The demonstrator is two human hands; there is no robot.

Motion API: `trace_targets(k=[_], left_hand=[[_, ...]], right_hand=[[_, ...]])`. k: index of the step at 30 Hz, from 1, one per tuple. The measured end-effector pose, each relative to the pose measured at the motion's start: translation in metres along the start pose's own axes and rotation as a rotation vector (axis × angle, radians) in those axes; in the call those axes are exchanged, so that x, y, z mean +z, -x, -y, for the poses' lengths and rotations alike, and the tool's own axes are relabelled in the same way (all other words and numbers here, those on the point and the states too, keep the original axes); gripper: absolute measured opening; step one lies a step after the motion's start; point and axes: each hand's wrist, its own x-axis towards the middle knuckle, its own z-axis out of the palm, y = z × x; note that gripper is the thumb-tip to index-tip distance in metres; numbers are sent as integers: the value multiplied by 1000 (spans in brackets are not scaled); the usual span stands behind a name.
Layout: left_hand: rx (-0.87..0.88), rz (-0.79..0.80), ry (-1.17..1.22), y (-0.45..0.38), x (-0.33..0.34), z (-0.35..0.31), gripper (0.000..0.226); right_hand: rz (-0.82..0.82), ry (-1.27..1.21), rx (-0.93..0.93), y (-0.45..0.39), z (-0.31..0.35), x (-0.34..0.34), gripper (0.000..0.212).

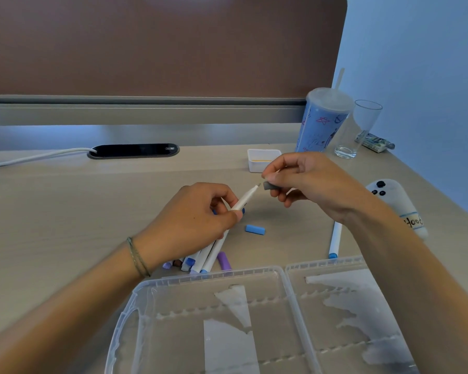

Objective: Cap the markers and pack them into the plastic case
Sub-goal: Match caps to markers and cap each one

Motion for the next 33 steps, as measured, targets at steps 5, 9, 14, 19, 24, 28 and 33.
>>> trace_targets(k=[5,9,14,19,24,28,33], left_hand=[[13,-7,-13,0,0,1,3],[16,-15,-20,0,-2,2,5],[22,-16,-45,-1,-1,1,9],[26,-15,-50,0,-1,-2,13],[21,-30,-56,2,-3,-5,16],[31,-95,-119,4,-1,-7,20],[67,-173,-159,5,-8,-13,17]], right_hand=[[-9,12,-39,0,-1,5,11],[-79,17,-72,-2,-2,5,13],[-126,-10,-104,-3,-3,7,12],[-63,63,-132,-3,-3,12,9],[-47,69,-158,0,0,15,15],[-105,97,-206,0,0,27,14],[-109,44,-248,2,2,29,15]])
